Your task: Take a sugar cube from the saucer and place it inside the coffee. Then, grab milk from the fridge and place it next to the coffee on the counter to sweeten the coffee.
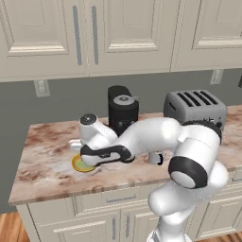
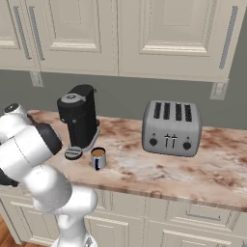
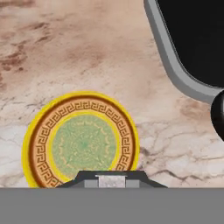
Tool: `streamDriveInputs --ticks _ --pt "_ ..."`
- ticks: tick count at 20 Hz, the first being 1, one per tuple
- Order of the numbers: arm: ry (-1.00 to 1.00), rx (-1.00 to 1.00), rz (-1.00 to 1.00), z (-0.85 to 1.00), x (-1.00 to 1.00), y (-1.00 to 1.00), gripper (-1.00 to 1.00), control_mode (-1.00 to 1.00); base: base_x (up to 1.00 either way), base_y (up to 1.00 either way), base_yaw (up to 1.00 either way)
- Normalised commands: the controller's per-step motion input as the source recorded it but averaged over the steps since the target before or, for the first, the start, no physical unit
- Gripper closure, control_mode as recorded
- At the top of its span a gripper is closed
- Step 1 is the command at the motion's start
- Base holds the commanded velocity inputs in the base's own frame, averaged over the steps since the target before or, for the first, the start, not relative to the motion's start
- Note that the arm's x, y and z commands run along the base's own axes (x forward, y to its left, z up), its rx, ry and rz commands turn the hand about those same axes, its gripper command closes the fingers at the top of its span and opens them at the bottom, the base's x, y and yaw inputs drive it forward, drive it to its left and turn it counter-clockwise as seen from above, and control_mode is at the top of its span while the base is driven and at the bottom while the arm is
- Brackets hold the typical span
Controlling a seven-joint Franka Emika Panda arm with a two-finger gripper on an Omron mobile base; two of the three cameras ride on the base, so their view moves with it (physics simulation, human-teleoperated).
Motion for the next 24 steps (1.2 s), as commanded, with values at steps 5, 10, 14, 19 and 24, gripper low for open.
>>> streamDriveInputs --ticks 5,10,14,19,24 --pt "0.0 0.08 -0.13 0.65 -0.07 -0.93 1.0 -1.0 0.0 0.0 0.0" --pt "0.0 0.06 -0.12 0.6 -0.08 -0.96 1.0 -1.0 0.0 0.0 0.0" --pt "0.0 0.0 -0.06 0.19 -0.25 -1.0 1.0 -1.0 0.0 0.0 0.0" --pt "0.0 0.0 -0.07 0.02 -0.21 -0.92 1.0 -1.0 0.0 0.0 0.0" --pt "0.0 0.0 -0.07 0.0 -0.05 -0.85 1.0 -1.0 0.0 0.0 0.0"
